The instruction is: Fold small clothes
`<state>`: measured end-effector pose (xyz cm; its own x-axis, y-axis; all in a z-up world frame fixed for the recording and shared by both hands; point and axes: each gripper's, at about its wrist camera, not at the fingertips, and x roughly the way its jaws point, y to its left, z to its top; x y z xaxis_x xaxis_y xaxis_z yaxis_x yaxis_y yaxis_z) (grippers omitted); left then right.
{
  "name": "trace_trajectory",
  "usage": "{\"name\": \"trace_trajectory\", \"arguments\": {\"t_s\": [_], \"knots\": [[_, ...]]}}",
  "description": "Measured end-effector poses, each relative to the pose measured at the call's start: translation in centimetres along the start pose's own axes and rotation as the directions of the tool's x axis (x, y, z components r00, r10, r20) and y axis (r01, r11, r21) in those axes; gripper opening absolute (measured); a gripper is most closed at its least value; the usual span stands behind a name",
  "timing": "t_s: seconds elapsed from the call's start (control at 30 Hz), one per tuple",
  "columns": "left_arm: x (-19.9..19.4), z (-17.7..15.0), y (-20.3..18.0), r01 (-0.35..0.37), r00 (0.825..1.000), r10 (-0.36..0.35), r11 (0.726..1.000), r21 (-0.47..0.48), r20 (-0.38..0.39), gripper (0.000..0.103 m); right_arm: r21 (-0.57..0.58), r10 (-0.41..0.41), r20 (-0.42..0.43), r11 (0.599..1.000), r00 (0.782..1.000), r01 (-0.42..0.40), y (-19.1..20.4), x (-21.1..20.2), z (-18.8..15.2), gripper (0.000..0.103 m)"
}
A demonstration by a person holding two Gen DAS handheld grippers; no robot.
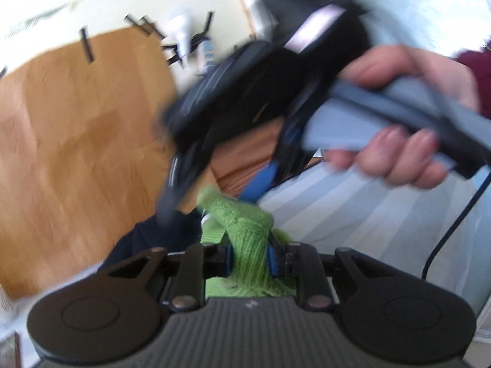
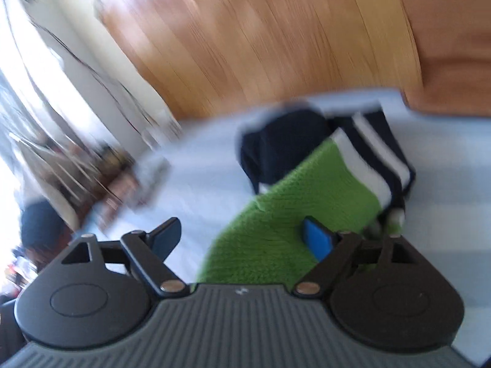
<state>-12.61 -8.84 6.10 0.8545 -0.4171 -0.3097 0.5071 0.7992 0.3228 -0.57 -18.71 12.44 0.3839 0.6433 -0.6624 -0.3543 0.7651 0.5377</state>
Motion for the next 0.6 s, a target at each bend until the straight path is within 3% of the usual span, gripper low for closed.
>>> {"name": "trace_trajectory", "arguments": {"t_s": [0.03, 0.07, 0.1, 0.17, 0.23, 0.3, 0.4, 0.5, 0.6], "knots": [[0.0, -0.1, -0.2, -0.010, 1.000, 0.010, 1.000, 0.009, -0.003, 0.020, -0.021, -0.018, -0.023, 1.000, 1.000, 0.018, 0.2, 0.5, -0.6, 0.045], [0.0, -0.3, -0.2, -0.018, 1.000, 0.018, 1.000, 0.008, -0.013, 0.022, -0.026, -0.019, -0.045, 0.999, 0.999, 0.018, 0.2, 0.9, -0.7, 0.017], [0.0, -0.6, 0.1, -0.025, 0.999, 0.025, 1.000, -0.002, -0.019, 0.027, -0.003, 0.006, -0.035, 1.000, 0.999, -0.006, 0.1, 0.5, -0.8, 0.014], [-0.5, -1.2, 0.7, -0.069, 0.998, 0.069, 0.997, -0.023, -0.009, 0.052, 0.024, 0.051, 0.077, 0.998, 0.996, -0.053, 0.5, -1.7, -0.5, 0.013], [-1.4, -1.8, 1.2, -0.115, 0.993, 0.116, 0.992, -0.044, 0.018, 0.085, 0.041, 0.082, 0.191, 0.995, 0.978, -0.092, 1.1, -4.2, 0.5, 0.013], [-2.2, -1.9, 1.6, -0.149, 0.987, 0.152, 0.986, -0.073, 0.049, 0.096, 0.035, 0.110, 0.295, 0.991, 0.949, -0.126, 2.2, -6.6, 1.6, 0.013], [-2.6, -1.7, 1.4, -0.170, 0.982, 0.175, 0.982, -0.081, 0.065, 0.100, -0.036, 0.143, 0.424, 0.989, 0.894, -0.141, 4.5, -9.9, 3.1, 0.013], [-3.7, -1.7, 0.4, -0.171, 0.977, 0.179, 0.982, -0.076, 0.113, 0.102, -0.078, 0.158, 0.501, 0.987, 0.851, -0.138, 6.8, -11.9, 4.6, 0.013], [-4.2, -1.3, -0.5, -0.169, 0.974, 0.177, 0.983, -0.067, 0.143, 0.103, -0.114, 0.184, 0.519, 0.983, 0.835, -0.146, 8.4, -12.8, 5.8, 0.012]]}}
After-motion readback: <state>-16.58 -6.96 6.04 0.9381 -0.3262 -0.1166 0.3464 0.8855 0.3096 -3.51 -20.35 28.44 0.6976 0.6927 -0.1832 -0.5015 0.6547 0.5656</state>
